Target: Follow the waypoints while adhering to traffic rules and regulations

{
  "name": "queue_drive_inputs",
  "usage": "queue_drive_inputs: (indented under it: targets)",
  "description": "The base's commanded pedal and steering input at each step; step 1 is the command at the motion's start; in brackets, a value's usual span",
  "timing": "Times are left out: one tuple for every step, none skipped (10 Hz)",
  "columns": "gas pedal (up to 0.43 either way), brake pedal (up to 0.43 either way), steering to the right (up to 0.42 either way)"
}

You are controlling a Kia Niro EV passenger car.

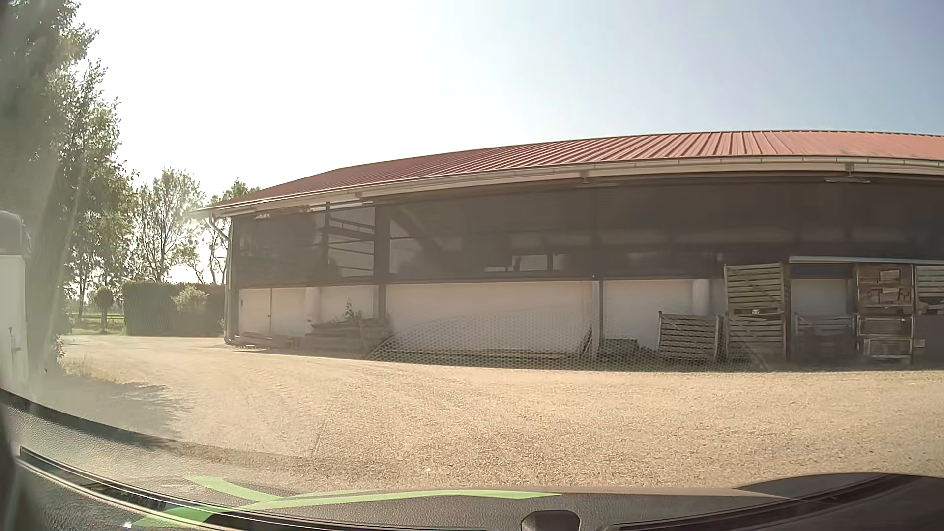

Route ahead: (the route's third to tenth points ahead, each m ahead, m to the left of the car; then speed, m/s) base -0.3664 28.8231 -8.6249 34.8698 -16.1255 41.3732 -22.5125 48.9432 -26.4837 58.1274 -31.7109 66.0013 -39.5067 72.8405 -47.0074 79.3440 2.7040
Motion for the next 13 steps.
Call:
queue_drive_inputs:
  targets:
    - [0.067, 0.0, -0.093]
    - [0.067, 0.0, -0.104]
    - [0.067, 0.0, -0.122]
    - [0.067, 0.0, -0.14]
    - [0.067, 0.0, -0.161]
    - [0.067, 0.0, -0.17]
    - [0.067, 0.0, -0.178]
    - [0.079, 0.0, -0.194]
    - [0.098, 0.0, -0.209]
    - [0.11, 0.0, -0.223]
    - [0.11, 0.0, -0.235]
    - [0.11, 0.0, -0.242]
    - [0.11, 0.0, -0.251]
